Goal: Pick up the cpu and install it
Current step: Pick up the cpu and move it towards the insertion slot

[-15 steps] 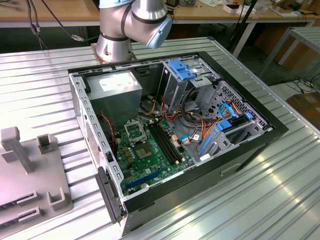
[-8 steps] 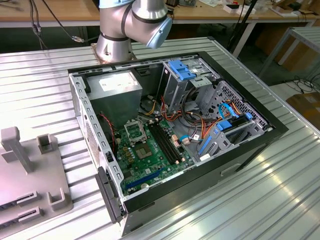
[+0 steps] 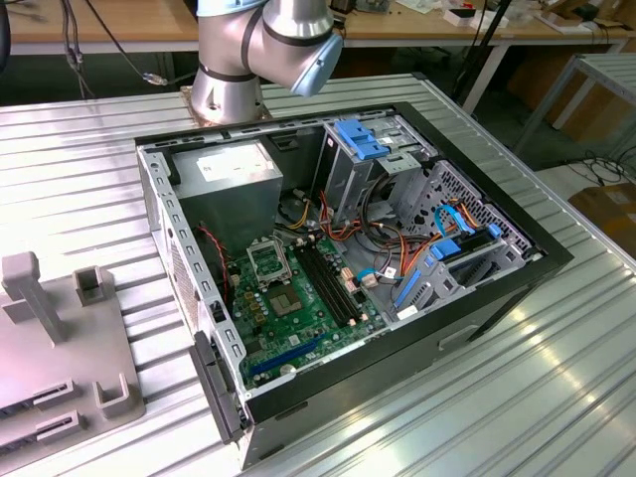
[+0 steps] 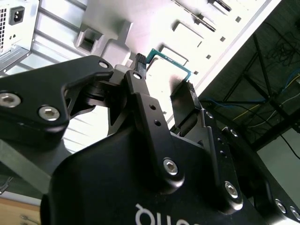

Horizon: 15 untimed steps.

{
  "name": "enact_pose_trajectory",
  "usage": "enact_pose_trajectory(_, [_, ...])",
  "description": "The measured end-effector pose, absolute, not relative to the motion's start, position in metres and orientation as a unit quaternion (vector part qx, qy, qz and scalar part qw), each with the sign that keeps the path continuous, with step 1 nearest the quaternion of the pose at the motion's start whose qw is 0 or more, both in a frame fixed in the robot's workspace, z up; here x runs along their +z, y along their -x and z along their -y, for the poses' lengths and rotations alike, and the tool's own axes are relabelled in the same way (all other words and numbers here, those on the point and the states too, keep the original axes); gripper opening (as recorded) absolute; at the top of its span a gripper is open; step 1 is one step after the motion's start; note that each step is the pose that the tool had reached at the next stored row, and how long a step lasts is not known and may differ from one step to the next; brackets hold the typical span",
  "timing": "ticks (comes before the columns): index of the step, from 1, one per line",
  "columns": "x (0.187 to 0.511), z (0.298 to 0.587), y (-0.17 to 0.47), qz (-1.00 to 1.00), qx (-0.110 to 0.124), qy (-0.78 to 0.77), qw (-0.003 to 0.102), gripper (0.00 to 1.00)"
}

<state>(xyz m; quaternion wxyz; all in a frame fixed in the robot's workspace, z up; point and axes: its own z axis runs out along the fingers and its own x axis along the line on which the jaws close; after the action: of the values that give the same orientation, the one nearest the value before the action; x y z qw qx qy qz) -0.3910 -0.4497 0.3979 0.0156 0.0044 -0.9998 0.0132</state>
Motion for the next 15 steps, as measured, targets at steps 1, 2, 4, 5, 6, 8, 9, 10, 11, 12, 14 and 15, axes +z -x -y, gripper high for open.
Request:
enact_pose_trajectory(1, [0.398, 0.4497, 0.391, 1.0, 0.013, -0.004, 0.016, 0.47])
enact_pose_trajectory(2, [0.3987, 0.4497, 0.3909, 1.0, 0.013, -0.004, 0.016, 0.47])
enact_pose_trajectory(4, [0.4026, 0.4497, 0.3909, 1.0, 0.013, -0.004, 0.016, 0.47])
enact_pose_trajectory(5, [0.4049, 0.4497, 0.3909, 1.0, 0.013, -0.004, 0.016, 0.47])
enact_pose_trajectory(6, [0.4057, 0.4497, 0.3909, 1.0, 0.013, -0.004, 0.016, 0.47])
enact_pose_trajectory(8, [0.4057, 0.4497, 0.3907, 1.0, 0.013, -0.004, 0.016, 0.47])
enact_pose_trajectory(9, [0.4058, 0.4497, 0.3907, 1.0, 0.013, -0.004, 0.016, 0.47])
enact_pose_trajectory(10, [0.4058, 0.4496, 0.3907, 1.0, 0.013, -0.004, 0.016, 0.47])
enact_pose_trajectory(11, [0.4058, 0.4496, 0.3907, 1.0, 0.013, -0.004, 0.016, 0.47])
enact_pose_trajectory(12, [0.4059, 0.4496, 0.3904, 1.0, 0.013, -0.004, 0.016, 0.47])
enact_pose_trajectory(14, [0.4058, 0.4497, 0.3889, 1.0, 0.013, -0.004, 0.016, 0.47])
enact_pose_trajectory(15, [0.4058, 0.4497, 0.3883, 1.0, 0.013, -0.004, 0.016, 0.47])
